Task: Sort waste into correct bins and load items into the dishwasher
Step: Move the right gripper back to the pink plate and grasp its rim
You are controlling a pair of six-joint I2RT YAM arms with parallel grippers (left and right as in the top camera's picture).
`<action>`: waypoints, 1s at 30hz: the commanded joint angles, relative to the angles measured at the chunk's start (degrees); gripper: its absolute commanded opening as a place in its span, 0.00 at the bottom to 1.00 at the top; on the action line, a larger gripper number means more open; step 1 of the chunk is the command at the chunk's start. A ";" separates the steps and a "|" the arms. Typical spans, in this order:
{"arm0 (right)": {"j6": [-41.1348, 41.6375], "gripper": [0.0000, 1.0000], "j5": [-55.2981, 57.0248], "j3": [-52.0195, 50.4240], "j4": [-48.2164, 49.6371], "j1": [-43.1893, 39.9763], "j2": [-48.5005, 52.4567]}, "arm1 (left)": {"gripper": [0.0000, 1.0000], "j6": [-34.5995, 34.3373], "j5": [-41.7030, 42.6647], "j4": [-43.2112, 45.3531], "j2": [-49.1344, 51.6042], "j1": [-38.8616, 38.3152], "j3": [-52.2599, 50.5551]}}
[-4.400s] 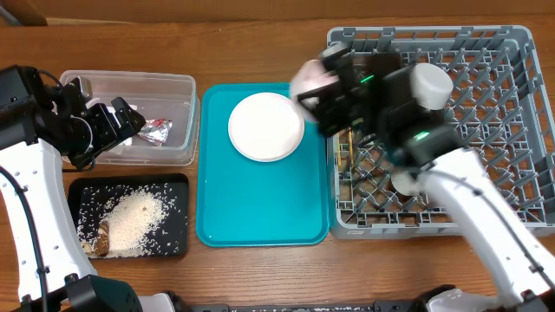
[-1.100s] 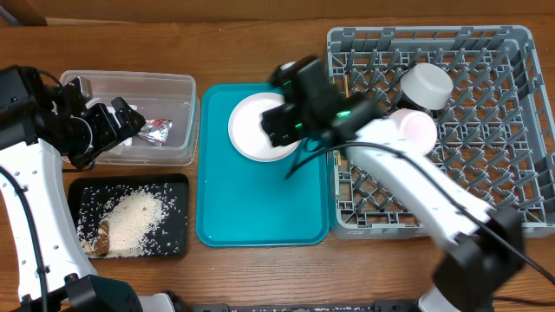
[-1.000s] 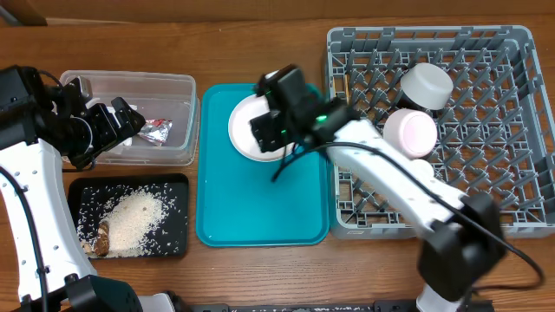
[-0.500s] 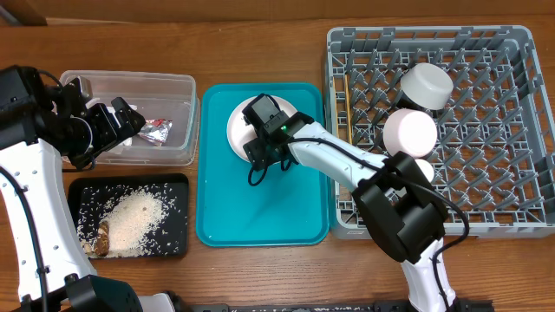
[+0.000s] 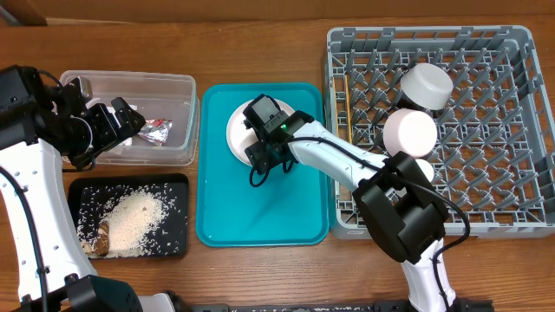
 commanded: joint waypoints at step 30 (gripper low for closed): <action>-1.77 0.75 -3.56 1.88 4.26 5.51 -0.24 | 1.00 -0.79 -0.33 0.07 -0.42 -0.13 0.98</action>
